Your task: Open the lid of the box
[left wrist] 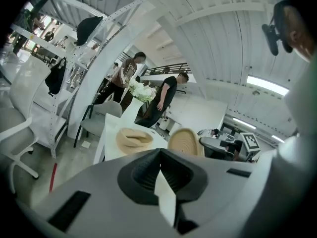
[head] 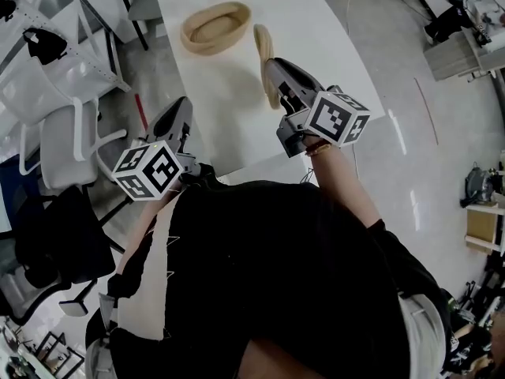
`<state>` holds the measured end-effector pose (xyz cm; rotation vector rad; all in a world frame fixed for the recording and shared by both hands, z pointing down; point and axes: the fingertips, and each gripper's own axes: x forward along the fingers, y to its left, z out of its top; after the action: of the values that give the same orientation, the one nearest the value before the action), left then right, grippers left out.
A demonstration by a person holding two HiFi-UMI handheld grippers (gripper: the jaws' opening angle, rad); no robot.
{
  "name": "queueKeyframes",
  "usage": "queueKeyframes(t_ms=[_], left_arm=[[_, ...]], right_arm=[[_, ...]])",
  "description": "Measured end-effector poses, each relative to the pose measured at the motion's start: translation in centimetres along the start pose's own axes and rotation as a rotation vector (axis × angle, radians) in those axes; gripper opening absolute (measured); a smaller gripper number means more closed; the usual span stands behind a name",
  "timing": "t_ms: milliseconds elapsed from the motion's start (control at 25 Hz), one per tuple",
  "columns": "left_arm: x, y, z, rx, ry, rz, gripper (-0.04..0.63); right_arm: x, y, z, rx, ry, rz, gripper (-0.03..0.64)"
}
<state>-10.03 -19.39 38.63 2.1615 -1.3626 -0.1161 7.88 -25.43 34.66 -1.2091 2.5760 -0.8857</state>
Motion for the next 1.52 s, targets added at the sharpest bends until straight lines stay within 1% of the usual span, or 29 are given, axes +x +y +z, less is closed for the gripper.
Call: queueKeyframes(t_ms=[360,680,880,1120,1520], left_arm=[[-1.6,-2.1,-1.6,-0.013,-0.022,0.059,0.009],[-2.9,-3.3,-2.2,-0.012,-0.049,0.095,0.009],[-3.2,-4.6,-3.6,-0.022,-0.054,0.1,0.009],[-3.3,-5.8,-5.2,-0.031,-0.058,0.1,0.009],[-3.4,-7.5,-6.3,-0.033,-0.058,0.093,0.009]], right_arm=[[-1.6,0.1,-2.1,0.006,0.09,0.032,0.075],[-2.7,0.3,-3.4,0.004,0.138,0.057,0.071],[-3.8,-0.1,-4.3,0.001,0.162,0.064,0.071],[-5.3,-0.3,-4.3,-0.01,0.159,0.082,0.069],[-7.1,-0.2,-4.3,-0.042,0.161,0.086,0.066]])
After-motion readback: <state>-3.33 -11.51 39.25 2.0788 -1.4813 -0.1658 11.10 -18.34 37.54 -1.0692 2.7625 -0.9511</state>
